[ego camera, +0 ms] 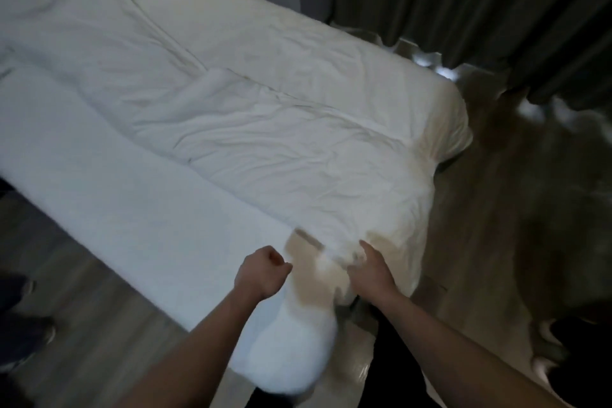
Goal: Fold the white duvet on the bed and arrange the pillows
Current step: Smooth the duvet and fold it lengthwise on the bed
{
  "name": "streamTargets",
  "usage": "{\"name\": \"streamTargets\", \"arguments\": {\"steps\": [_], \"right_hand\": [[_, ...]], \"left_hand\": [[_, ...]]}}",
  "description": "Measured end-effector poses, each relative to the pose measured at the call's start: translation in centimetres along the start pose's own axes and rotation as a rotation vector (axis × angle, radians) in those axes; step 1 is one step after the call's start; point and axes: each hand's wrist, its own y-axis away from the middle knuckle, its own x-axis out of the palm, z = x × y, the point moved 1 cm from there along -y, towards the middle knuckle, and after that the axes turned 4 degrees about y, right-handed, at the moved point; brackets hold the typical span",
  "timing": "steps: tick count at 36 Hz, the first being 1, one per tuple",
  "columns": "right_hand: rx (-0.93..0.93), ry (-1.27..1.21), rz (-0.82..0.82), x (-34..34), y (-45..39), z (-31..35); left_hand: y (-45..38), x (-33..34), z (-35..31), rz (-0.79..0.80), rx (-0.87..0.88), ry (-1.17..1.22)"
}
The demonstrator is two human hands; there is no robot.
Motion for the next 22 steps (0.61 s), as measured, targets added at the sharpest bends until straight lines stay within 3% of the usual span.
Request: {"name": "streamTargets", "arguments": {"steps": [7,22], "right_hand": [[-0.023,-0.004,-0.011,4.5,8.6,4.8],[-0.035,-0.135,0.039,6.4,12.1,12.7]], "left_hand": [[5.4,-10.9,8.3,-0.105,0.058,0.004],[8.1,-24.1,11.9,-0.307,0.041,0.246]]}}
